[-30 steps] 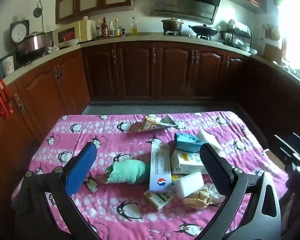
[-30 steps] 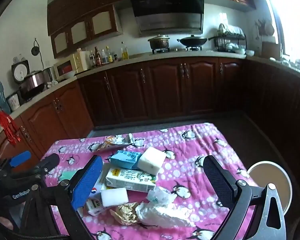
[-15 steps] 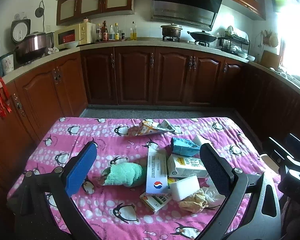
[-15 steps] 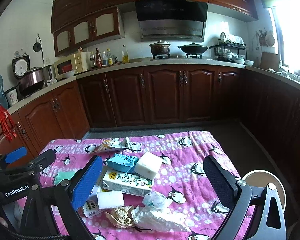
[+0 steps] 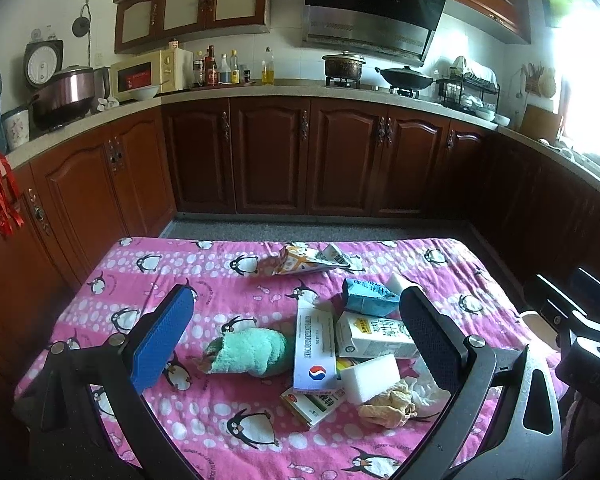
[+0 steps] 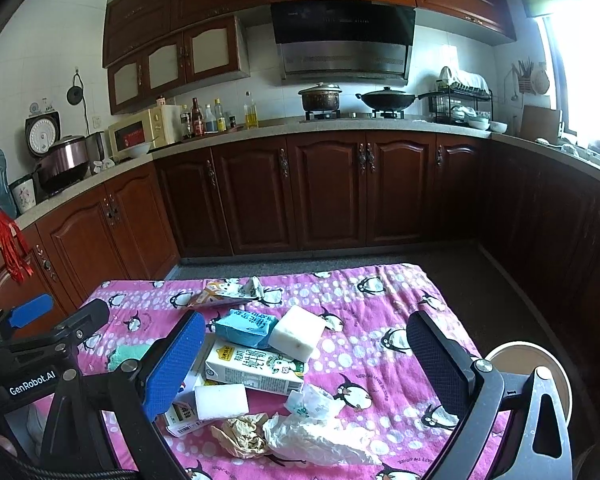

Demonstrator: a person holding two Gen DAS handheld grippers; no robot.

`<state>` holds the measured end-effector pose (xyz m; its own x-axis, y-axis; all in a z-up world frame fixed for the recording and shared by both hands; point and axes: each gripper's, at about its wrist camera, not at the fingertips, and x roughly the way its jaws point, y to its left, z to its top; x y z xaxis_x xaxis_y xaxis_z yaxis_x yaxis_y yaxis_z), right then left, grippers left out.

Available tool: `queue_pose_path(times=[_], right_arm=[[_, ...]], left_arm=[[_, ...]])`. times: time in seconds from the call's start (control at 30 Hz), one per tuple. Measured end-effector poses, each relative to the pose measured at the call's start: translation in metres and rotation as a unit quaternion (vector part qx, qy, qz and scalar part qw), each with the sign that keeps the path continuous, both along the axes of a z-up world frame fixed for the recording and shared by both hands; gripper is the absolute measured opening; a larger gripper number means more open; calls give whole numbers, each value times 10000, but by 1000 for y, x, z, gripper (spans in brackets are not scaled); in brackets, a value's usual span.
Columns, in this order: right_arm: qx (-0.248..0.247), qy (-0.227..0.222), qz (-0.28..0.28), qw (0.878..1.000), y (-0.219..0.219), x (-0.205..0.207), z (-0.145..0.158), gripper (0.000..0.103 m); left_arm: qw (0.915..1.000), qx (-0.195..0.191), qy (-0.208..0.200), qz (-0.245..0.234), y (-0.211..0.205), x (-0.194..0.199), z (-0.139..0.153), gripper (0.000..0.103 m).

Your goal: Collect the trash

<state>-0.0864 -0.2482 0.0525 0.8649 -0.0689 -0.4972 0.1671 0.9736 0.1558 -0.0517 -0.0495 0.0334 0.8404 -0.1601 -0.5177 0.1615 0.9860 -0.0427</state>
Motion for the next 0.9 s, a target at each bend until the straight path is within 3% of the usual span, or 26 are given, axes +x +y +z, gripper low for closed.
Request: queue_pose_path(times=[0.9], right_arm=[[-24, 7, 25, 10000, 2, 2, -1, 100]], left_arm=[[9999, -2, -135, 70, 2, -3, 6, 102]])
